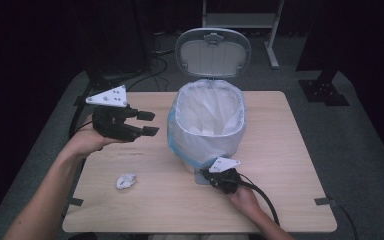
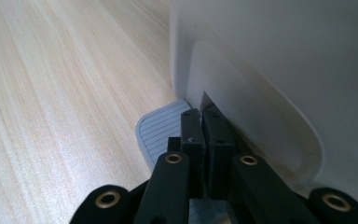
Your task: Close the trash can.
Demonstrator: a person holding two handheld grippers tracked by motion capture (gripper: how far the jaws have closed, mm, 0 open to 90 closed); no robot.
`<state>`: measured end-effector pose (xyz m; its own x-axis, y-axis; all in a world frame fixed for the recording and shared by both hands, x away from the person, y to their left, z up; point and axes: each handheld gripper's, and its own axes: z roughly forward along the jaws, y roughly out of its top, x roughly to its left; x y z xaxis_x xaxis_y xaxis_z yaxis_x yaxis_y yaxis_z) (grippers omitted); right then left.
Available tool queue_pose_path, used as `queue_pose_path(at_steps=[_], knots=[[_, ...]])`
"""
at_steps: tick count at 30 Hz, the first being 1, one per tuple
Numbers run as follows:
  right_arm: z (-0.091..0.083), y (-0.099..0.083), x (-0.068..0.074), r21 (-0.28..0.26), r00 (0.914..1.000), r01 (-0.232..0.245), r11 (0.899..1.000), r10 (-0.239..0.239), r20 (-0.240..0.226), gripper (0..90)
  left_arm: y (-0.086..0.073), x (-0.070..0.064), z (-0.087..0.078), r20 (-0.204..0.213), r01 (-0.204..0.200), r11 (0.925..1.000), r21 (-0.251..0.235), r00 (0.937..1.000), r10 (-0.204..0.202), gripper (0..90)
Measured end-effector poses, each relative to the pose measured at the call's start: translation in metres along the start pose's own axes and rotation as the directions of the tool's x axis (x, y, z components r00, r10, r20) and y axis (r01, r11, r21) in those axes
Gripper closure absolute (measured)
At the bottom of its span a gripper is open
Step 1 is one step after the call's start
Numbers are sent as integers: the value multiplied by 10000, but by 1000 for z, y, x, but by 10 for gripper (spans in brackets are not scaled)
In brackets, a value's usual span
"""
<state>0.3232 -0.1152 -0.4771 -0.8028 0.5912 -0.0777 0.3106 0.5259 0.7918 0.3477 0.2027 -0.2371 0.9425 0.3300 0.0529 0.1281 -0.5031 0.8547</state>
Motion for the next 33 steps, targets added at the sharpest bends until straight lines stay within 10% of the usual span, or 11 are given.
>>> queue_pose_path(at_steps=[33], knots=[[0,0,1,18,10000,-58,10000,58,27,876,-66,-1,-9,-267,373,9993,-52,9989,-374,437]])
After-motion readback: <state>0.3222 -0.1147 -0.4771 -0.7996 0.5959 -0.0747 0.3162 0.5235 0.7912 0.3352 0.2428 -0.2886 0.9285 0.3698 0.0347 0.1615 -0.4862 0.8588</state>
